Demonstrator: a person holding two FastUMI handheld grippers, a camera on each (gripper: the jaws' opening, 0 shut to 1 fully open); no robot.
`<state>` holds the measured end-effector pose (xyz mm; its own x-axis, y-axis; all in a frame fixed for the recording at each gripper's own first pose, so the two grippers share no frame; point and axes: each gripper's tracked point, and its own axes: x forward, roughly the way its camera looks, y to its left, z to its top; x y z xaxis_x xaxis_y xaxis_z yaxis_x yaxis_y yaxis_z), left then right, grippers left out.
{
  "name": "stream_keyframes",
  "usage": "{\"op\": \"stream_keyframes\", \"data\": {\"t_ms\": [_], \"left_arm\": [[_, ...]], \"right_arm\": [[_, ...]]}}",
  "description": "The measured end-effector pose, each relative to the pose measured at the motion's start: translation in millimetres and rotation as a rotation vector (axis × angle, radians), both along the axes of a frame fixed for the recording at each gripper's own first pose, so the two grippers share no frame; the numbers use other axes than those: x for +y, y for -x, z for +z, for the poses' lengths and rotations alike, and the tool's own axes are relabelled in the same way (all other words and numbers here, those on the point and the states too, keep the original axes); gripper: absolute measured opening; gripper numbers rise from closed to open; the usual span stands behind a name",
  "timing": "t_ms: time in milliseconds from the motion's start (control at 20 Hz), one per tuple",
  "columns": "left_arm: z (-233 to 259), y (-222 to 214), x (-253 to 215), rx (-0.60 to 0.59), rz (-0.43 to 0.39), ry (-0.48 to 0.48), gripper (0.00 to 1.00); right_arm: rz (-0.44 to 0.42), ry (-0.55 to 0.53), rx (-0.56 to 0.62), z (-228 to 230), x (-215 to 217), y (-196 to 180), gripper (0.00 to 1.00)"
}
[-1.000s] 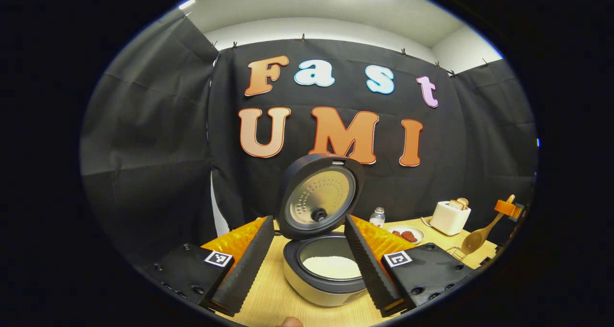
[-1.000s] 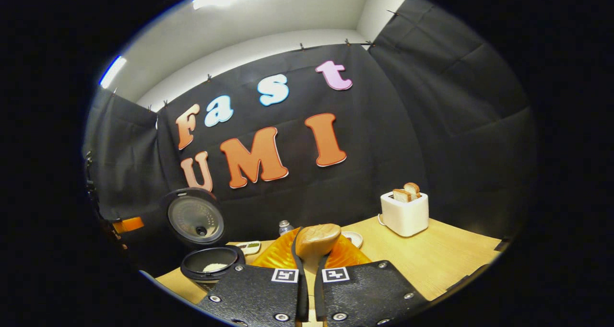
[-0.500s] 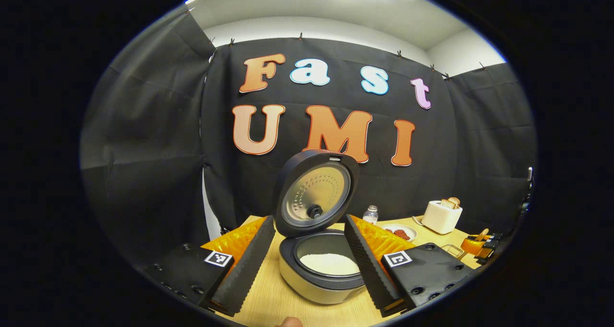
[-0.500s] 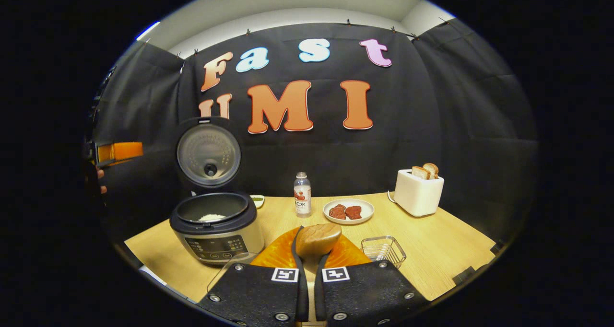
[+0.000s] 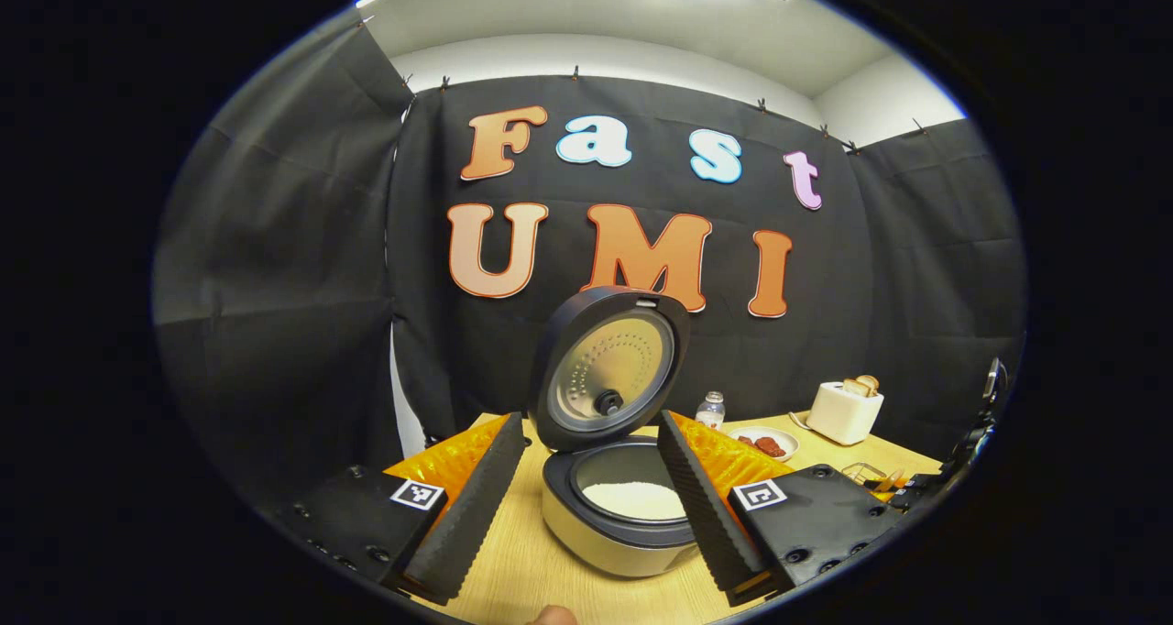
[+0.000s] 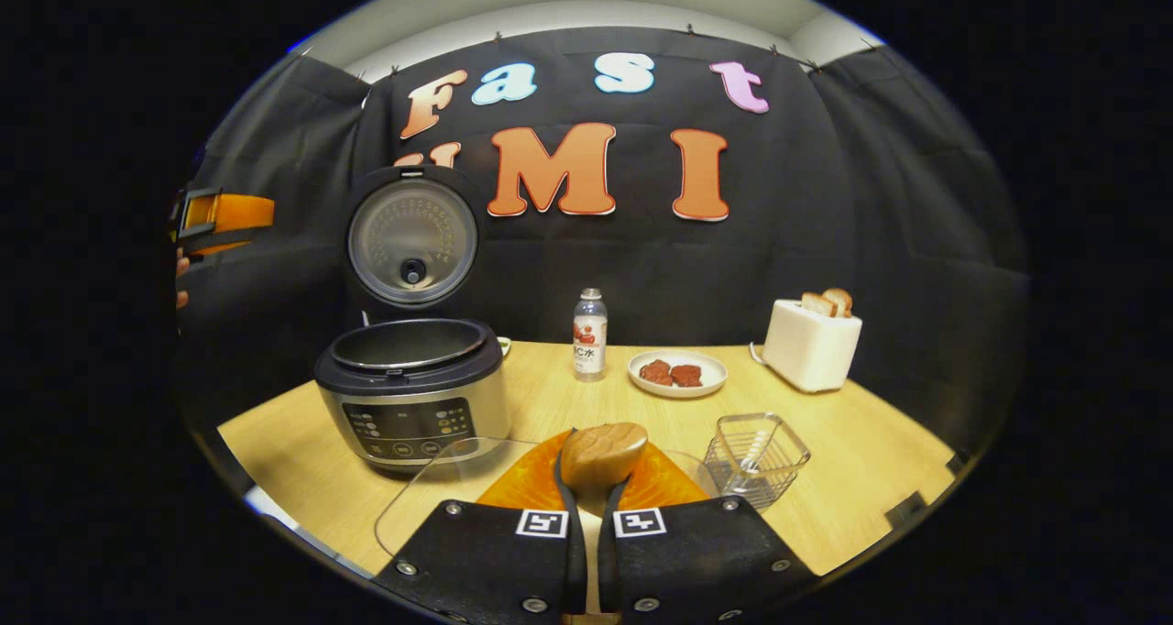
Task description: Close the left gripper, press the button to open the rice cooker; take a wooden spoon from the chopstick holder with the right hand, scoop a spoonful of rice and pour it into the rice cooker, then put the wooden spoon back into the chopstick holder.
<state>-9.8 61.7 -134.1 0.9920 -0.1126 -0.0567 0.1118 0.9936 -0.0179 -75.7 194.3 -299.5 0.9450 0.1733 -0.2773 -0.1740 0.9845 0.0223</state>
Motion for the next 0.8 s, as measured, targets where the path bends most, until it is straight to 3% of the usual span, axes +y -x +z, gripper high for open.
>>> {"op": "stream_keyframes", "data": {"t_ms": [150, 350, 500, 800], "left_arm": [[-4, -1, 1, 0.01, 0.002, 0.008, 0.99], [-11, -6, 2, 0.033, 0.008, 0.017, 0.99], [-14, -10, 0, 0.045, 0.016, 0.024, 0.98], [-9, -12, -13, 0.042, 0.006, 0.046, 0.98]], "right_arm": [[-0.018, -0.186, 0.026, 2, 1, -4, 0.04], [0.037, -0.443, 0.08, -2, 25, -9, 0.04], [0.023, -0.54, 0.106, -8, 23, -17, 0.04], [-0.098, -0.746, 0.19, -21, 6, -34, 0.04]]}}
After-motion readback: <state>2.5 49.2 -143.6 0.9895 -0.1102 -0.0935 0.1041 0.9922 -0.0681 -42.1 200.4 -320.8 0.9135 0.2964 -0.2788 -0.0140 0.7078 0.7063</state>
